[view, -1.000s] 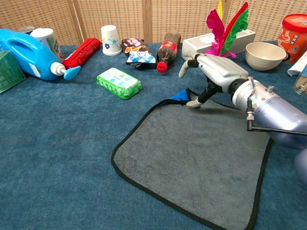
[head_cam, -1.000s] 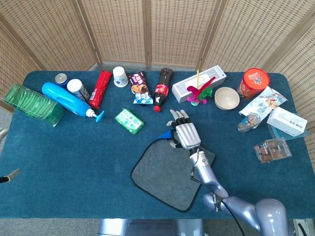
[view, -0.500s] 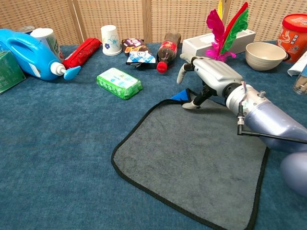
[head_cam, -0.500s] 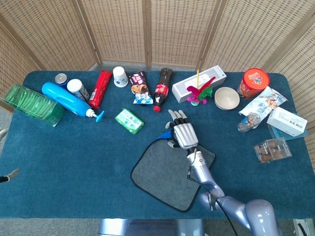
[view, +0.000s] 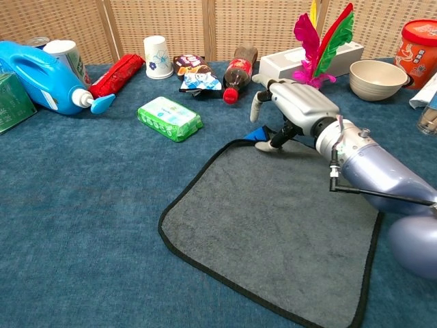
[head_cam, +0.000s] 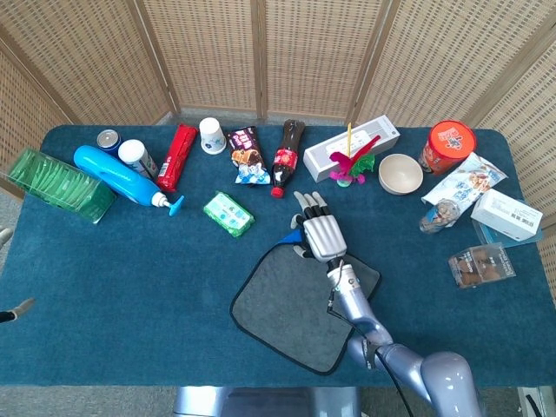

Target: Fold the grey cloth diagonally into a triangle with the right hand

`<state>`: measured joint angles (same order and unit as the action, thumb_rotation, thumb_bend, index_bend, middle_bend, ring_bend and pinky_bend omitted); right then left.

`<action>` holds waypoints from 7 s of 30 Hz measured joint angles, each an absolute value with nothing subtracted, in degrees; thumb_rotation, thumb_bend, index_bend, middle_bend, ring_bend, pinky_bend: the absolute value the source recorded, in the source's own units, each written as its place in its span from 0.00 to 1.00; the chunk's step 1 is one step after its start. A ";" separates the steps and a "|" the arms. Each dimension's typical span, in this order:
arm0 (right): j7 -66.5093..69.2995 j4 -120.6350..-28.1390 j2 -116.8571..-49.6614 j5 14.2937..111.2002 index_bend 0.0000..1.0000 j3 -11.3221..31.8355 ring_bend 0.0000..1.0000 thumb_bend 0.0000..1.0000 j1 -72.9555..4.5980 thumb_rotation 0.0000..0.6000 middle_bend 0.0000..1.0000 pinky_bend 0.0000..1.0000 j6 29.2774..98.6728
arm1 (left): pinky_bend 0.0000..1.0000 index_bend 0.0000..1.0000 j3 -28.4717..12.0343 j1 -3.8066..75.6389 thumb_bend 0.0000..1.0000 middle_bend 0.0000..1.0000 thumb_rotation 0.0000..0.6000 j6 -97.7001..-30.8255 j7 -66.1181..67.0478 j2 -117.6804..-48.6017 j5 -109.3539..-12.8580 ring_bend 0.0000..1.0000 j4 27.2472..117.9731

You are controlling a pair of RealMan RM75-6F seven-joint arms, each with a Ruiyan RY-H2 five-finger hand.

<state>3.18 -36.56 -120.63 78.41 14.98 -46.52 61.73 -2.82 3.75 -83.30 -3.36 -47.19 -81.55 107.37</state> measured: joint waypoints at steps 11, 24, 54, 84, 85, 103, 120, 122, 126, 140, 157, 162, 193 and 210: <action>3.38 -34.53 -121.15 78.78 0.47 14.33 0.00 0.28 -47.22 1.00 0.00 0.00 60.56 | 0.00 0.06 -2.81 3.86 0.22 0.00 1.00 -83.02 -3.28 -47.19 -81.49 0.00 107.36; 2.84 -33.43 -121.45 79.21 0.51 13.75 0.00 0.36 -48.24 1.00 0.00 0.00 59.27 | 0.00 0.06 -2.76 3.76 0.22 0.00 1.00 -83.19 -3.64 -47.11 -81.66 0.00 107.29; 3.87 -35.40 -119.63 81.30 0.63 11.33 0.00 0.50 -47.36 1.00 0.00 0.00 60.13 | 0.00 0.06 -2.71 3.79 0.22 0.00 1.00 -83.21 -3.46 -47.22 -81.88 0.00 107.23; -0.96 -62.44 -101.99 90.80 0.65 3.04 0.00 0.51 -42.55 1.00 0.00 0.00 66.54 | 0.00 0.06 -2.60 4.38 0.22 0.00 1.00 -82.22 -1.84 -47.59 -81.59 0.00 107.73; -1.21 -63.43 -101.40 91.15 0.65 2.71 0.00 0.51 -42.42 1.00 0.00 0.00 66.59 | 0.00 0.06 -2.60 4.39 0.22 0.00 1.00 -82.20 -1.85 -47.58 -81.61 0.00 107.73; -4.31 -76.84 -95.96 94.53 0.65 -1.89 0.00 0.52 -41.28 1.00 0.00 0.00 64.32 | 0.00 0.06 -2.56 4.50 0.22 0.00 1.00 -82.02 -2.28 -47.44 -81.66 0.00 107.64; -5.21 -81.09 -93.26 97.50 0.66 -4.35 0.00 0.52 -40.40 1.00 0.00 0.00 63.19 | 0.00 0.06 -2.60 4.71 0.22 0.00 1.00 -81.71 -1.86 -47.56 -81.36 0.00 107.66; -5.06 -81.97 -92.72 97.90 0.66 -4.68 0.00 0.52 -40.28 1.00 0.01 0.00 63.28 | 0.00 0.06 -2.59 4.77 0.22 0.00 1.00 -81.60 -1.74 -47.60 -81.33 0.00 107.72; -5.10 -83.27 -91.53 99.47 0.66 -5.63 0.00 0.52 -39.98 1.00 0.01 0.00 63.70 | 0.00 0.06 -2.55 4.78 0.22 0.00 1.00 -81.58 -1.61 -47.61 -81.32 0.00 107.80; -4.44 -84.93 -88.93 102.22 0.66 -8.87 0.00 0.52 -37.79 1.00 0.01 0.00 64.60 | 0.00 0.06 -2.48 4.92 0.22 0.00 1.00 -81.40 -1.12 -47.74 -81.35 0.00 107.96; -6.73 -86.28 -88.53 104.13 0.66 -11.04 0.00 0.52 -35.39 1.00 0.01 0.00 64.38 | 0.00 0.06 -2.33 4.96 0.22 0.00 1.00 -81.40 -0.92 -47.81 -81.57 0.00 108.08; -6.69 -86.24 -87.98 104.30 0.66 -11.79 0.00 0.52 -34.79 1.00 0.01 0.00 63.98 | 0.00 0.06 -2.35 5.03 0.22 0.00 1.00 -81.28 -0.85 -47.84 -81.49 0.00 108.05; -8.35 -87.75 -87.62 105.87 0.66 -13.29 0.00 0.52 -32.81 1.00 0.01 0.00 62.00 | 0.00 0.06 -2.23 5.09 0.22 0.00 1.00 -81.22 -0.84 -47.77 -81.60 0.00 108.14; -6.38 -86.68 -86.91 107.19 0.66 -13.74 0.00 0.52 -32.79 1.00 0.01 0.00 62.22 | 0.00 0.06 -2.20 5.36 0.22 0.00 1.00 -80.76 0.17 -48.07 -81.29 0.00 108.34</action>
